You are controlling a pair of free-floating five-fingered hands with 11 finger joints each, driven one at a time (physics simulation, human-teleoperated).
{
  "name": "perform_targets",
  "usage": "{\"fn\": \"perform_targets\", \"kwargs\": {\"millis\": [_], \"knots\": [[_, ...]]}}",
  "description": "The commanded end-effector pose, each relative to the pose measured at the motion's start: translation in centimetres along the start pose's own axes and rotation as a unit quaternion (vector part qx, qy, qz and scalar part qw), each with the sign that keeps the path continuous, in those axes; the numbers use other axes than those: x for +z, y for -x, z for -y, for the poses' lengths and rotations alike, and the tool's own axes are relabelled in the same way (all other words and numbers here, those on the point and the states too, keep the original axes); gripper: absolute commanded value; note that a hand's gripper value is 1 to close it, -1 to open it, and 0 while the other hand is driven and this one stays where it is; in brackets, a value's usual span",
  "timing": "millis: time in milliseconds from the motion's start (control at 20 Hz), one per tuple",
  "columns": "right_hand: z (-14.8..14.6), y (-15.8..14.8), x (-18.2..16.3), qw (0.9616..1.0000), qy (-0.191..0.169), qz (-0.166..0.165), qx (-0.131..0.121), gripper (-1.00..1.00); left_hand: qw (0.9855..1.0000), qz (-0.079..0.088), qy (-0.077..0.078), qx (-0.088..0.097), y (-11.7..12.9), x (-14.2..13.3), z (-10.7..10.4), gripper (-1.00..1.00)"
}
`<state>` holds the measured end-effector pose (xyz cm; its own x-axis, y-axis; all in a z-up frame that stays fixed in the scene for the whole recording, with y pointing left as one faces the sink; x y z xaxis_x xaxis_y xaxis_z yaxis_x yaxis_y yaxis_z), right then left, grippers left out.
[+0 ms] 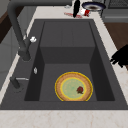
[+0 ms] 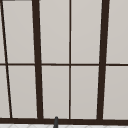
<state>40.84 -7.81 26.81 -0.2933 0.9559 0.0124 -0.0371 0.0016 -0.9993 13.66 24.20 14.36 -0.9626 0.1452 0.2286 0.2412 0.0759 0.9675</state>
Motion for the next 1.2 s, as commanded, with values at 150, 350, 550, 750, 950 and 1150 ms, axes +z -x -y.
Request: {"fn": "perform_targets", "kwargs": {"millis": [150, 350, 550, 750, 950, 1150], "knots": [[0.2, -1.9, -3.8, 0.9983, -0.018, -0.002, 0.055, -1.0, 1.0, 0.0, 0.0, 0.0, 0.0, 0.0, 0.0, 0.0], [0.0, -3.0, -6.3, 0.9978, -0.046, -0.002, 0.047, -1.0, 1.0, 0.0, 0.0, 0.0, 0.0, 0.0, 0.0, 0.0], [0.3, -3.4, -9.0, 0.9973, -0.061, -0.002, 0.042, -1.0, 1.0, 0.0, 0.0, 0.0, 0.0, 0.0, 0.0, 0.0], [-1.1, -2.8, -11.7, 0.9956, -0.089, 0.004, 0.028, -1.0, 1.0, 0.0, 0.0, 0.0, 0.0, 0.0, 0.0, 0.0], [-2.1, -2.9, -14.0, 0.9929, -0.118, 0.004, 0.012, -1.0, 1.0, 0.0, 0.0, 0.0, 0.0, 0.0, 0.0, 0.0], [-3.1, -2.6, -16.1, 0.9874, -0.158, 0.002, -0.001, -1.0, 1.0, 0.0, 0.0, 0.0, 0.0, 0.0, 0.0, 0.0]]}}
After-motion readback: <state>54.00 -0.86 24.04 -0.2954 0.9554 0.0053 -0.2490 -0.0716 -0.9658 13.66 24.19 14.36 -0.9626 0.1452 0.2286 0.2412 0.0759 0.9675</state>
